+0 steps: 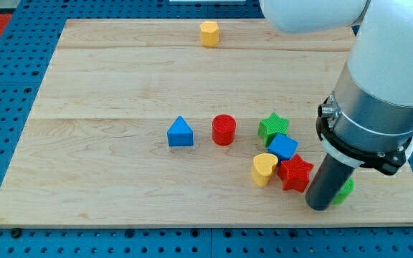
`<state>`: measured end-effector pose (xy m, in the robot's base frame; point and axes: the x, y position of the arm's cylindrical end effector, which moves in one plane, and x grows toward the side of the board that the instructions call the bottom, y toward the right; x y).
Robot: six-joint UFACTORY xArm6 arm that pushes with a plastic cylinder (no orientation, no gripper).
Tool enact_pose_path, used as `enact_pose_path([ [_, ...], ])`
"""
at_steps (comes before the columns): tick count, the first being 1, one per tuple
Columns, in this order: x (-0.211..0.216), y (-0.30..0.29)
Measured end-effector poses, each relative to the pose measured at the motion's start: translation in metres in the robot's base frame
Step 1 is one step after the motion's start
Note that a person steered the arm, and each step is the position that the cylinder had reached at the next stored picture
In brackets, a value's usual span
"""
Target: Move blue triangle slightly right and bit down
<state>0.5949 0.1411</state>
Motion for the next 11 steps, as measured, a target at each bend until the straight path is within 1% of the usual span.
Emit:
enact_pose_path([
  [1,0.019,-0.043],
  [2,0.020,-0.114],
  [3,0.008,-0.174],
  [4,-0.025,-0.234],
  [5,-0.068,-0.252],
  [6,-0.092,-0.228],
  [7,-0.095,-0.204],
  [8,-0.110,-0.215],
  [10,-0.130,-0.212],
  [11,-0.130,-0.189],
])
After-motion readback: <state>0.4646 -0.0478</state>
